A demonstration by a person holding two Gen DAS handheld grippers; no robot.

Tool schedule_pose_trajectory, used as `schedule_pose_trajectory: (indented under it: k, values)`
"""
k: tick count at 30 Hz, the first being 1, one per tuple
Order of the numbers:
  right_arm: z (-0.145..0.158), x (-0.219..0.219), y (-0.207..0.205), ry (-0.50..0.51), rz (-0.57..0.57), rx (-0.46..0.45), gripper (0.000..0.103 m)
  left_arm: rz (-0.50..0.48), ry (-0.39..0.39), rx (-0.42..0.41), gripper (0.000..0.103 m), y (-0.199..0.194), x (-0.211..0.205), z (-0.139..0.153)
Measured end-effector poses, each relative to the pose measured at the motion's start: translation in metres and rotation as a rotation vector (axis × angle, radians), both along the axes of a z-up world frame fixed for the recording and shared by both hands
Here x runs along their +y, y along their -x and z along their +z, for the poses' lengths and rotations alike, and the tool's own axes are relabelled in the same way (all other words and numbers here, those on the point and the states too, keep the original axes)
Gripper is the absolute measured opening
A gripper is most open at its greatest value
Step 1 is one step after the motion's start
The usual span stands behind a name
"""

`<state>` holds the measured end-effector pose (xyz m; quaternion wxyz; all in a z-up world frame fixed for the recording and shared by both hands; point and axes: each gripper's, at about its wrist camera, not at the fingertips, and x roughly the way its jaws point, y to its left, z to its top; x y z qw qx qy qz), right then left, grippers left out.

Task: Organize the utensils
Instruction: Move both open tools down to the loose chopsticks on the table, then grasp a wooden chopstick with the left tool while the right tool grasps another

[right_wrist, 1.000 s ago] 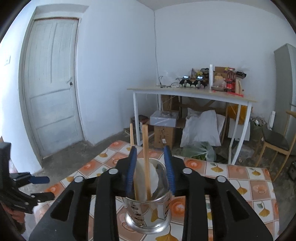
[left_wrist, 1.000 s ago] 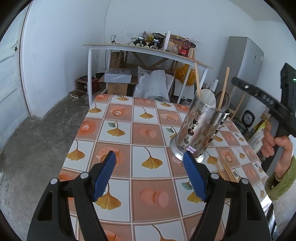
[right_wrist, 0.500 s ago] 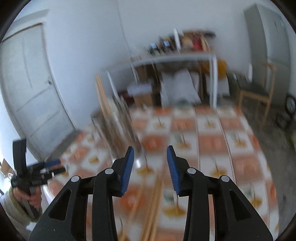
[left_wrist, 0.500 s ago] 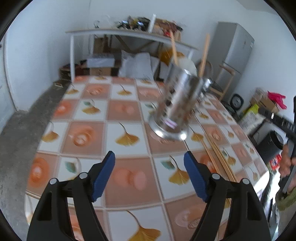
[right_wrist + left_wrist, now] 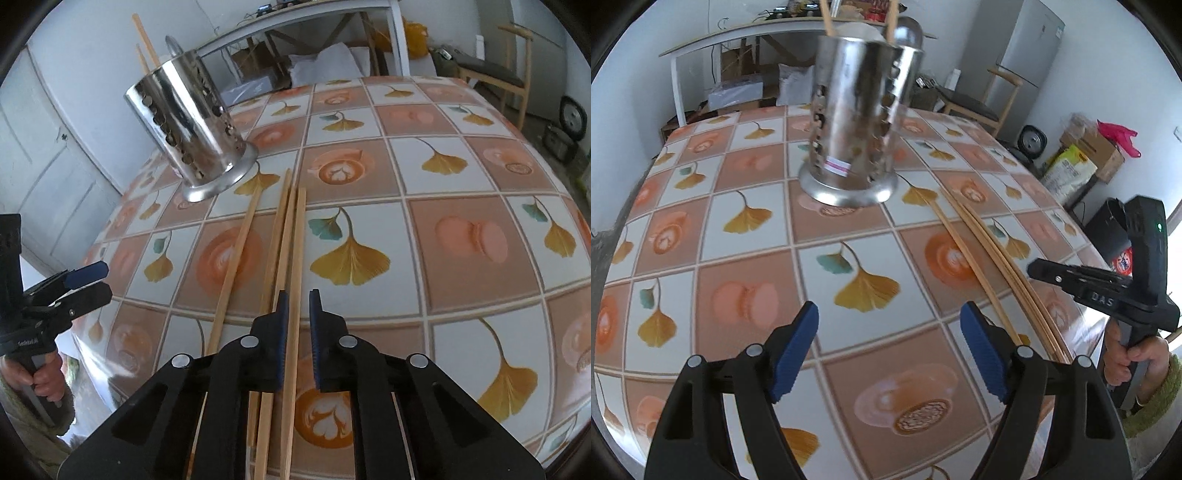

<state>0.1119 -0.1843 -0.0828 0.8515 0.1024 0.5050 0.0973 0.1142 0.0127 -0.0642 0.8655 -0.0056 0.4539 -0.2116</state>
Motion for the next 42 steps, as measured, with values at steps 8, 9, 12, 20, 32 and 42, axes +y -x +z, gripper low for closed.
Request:
schedule_pose_trajectory:
  k: [8, 9, 12, 20, 32, 42]
  values:
    - [-0.008, 0.005, -0.005, 0.048, 0.046, -0.003, 0.004, -0.034, -0.029, 0.007, 0.077, -0.001, -0.017, -0.004]
    - [-0.009, 0.007, -0.005, 0.055, 0.052, 0.001, 0.004, -0.039, -0.032, 0.008, 0.077, -0.001, -0.02, -0.004]
    - [-0.01, 0.008, -0.004, 0.077, 0.058, -0.006, 0.004, -0.062, -0.041, 0.005, 0.077, -0.004, -0.03, -0.005]
    - [-0.013, -0.024, 0.0, 0.039, -0.084, 0.006, 0.004, -0.145, -0.018, 0.011, 0.077, -0.02, -0.071, -0.006]
    - [-0.014, -0.036, 0.006, -0.026, -0.124, -0.008, 0.004, -0.209, -0.165, 0.036, 0.035, -0.042, -0.128, -0.033]
    - [-0.014, -0.036, 0.007, -0.031, -0.12, -0.012, 0.004, -0.16, -0.214, 0.012, 0.01, -0.033, -0.115, -0.033]
